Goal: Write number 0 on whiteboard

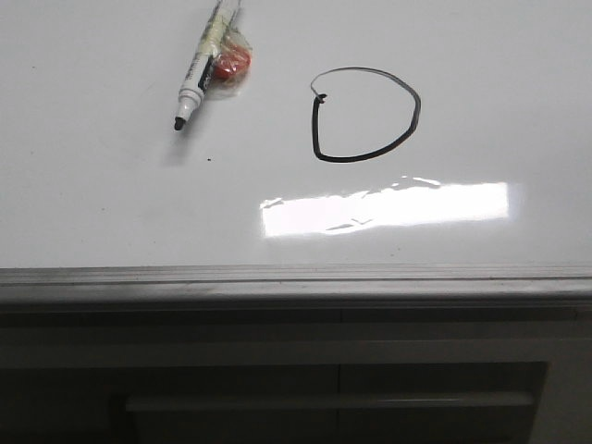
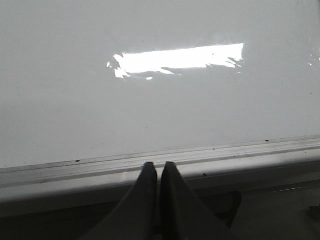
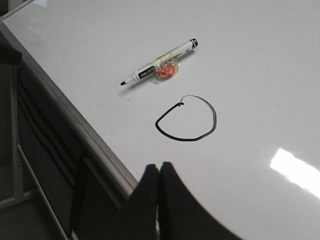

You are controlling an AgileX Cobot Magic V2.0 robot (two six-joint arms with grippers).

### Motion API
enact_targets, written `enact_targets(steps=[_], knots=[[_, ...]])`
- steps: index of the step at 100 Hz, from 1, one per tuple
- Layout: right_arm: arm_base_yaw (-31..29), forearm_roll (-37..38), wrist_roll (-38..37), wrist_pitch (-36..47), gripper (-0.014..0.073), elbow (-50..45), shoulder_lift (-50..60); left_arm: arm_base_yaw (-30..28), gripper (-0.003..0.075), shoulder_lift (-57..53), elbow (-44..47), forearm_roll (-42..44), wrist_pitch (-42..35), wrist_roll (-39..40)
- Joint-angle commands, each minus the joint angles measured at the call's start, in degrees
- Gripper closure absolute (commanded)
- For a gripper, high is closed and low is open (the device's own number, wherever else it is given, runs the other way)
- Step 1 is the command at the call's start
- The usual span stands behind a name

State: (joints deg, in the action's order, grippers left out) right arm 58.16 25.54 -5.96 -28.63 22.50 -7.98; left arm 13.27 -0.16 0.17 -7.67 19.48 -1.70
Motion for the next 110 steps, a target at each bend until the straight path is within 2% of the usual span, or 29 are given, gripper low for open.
enact_targets(steps=[1, 16, 24, 32, 46, 54, 60, 62, 64, 73, 88, 110], knots=[[-0.5, 1.5, -0.3, 4.3, 0.0662, 1.4, -0.6, -0.1, 0.074, -1.7, 1.9, -1.2, -1.9, 0.0], [-0.8, 3.7, -0.5, 2.1, 0.0662, 1.0, -0.6, -0.1, 0.074, -1.7, 1.9, -1.2, -1.9, 0.0], [-3.3, 6.0, -3.8, 7.0, 0.0662, -1.0, -0.6, -0.1, 0.074, -1.7, 1.9, -1.2, -1.9, 0.0], [-9.8, 4.1, -6.9, 13.1, 0.0662, -4.0, -0.6, -0.1, 0.074, -1.7, 1.9, -1.2, -1.9, 0.0], [-24.4, -5.5, -6.8, 25.6, 0.0662, -12.9, -0.6, -0.1, 0.074, -1.7, 1.9, -1.2, -1.9, 0.0], [-30.0, -7.4, -6.8, 33.7, 0.0662, -20.1, -0.3, -0.1, 0.074, -1.7, 1.9, -1.2, -1.9, 0.0], [-32.3, -8.2, -6.8, 36.0, 0.0662, -24.0, 0.3, -0.1, 0.074, -1.7, 1.9, -1.2, -1.9, 0.0], [-32.6, -8.2, -6.8, 35.4, 0.0662, -24.2, 0.8, -0.1, 0.074, -1.7, 1.9, -1.2, -1.9, 0.0], [-32.7, -8.2, -6.8, 30.0, 0.0662, -23.8, 1.6, -0.1, 0.074, -1.7, 1.9, -1.2, -1.9, 0.0], [-32.7, -9.3, -6.8, 25.9, 0.0662, -24.0, 3.9, -0.1, 0.074, -1.7, 1.9, -1.2, -1.9, 0.0], [-32.7, -14.2, -6.8, 12.3, 0.0662, -24.0, 9.9, -0.1, 0.074, -1.7, 1.9, -1.2, -2.0, 0.0], [-32.7, -14.1, -3.9, 11.7, 0.0662, -23.9, 9.6, -0.1, 0.074, -1.6, 1.9, -1.2, -2.0, 0.0]])
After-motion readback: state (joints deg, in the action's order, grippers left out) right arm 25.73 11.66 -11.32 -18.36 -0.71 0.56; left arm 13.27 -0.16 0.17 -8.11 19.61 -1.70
